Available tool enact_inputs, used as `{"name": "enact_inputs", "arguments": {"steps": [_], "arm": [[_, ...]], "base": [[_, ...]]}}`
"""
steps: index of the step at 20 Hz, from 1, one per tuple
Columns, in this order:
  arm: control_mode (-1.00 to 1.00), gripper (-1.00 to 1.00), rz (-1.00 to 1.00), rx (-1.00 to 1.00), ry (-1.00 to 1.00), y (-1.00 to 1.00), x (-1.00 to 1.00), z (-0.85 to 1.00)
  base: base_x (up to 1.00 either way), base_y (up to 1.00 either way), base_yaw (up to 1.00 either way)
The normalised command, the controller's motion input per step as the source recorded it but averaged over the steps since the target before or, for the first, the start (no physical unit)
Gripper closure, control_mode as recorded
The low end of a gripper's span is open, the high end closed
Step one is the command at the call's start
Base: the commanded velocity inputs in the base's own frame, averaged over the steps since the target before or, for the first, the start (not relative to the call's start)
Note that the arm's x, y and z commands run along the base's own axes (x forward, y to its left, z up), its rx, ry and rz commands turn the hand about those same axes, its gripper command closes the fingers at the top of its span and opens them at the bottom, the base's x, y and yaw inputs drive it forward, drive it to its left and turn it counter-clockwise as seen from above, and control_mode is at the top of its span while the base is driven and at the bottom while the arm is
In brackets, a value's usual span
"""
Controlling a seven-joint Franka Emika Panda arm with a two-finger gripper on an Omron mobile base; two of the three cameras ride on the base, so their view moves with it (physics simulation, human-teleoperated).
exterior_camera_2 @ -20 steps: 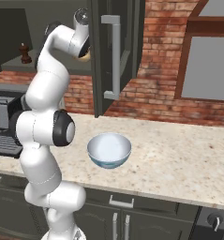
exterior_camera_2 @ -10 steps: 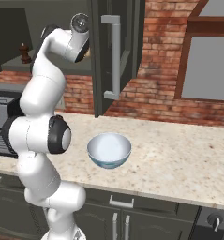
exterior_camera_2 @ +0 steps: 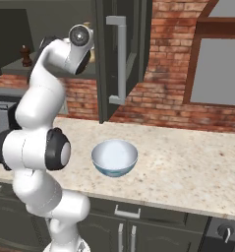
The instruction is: Retrieve the bottle and the shaker from the cabinet and place them next to the mixing bowl on the counter. Then add garlic from the fridge to the mixing bowl.
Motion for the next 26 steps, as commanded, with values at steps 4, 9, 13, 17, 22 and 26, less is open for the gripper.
{"name": "enact_inputs", "arguments": {"steps": [4,9,13,17,22,26], "arm": [[-1.0,1.0,-0.14,-0.04,0.0,0.0,-0.81,0.0],[-1.0,1.0,-0.18,0.02,0.0,0.02,-0.97,0.0],[-1.0,1.0,-0.2,0.0,0.01,0.17,-0.96,0.0],[-1.0,1.0,-0.17,0.0,0.12,0.18,-0.95,0.0],[-1.0,1.0,-0.16,0.01,0.1,0.11,-0.98,0.0],[-1.0,1.0,-0.13,0.0,0.03,0.14,-0.93,-0.08]], "base": [[0.0,0.0,0.0],[0.0,0.0,0.0],[0.0,0.0,0.0],[0.0,0.0,0.0],[0.0,0.0,0.0],[0.0,0.0,0.0]]}}
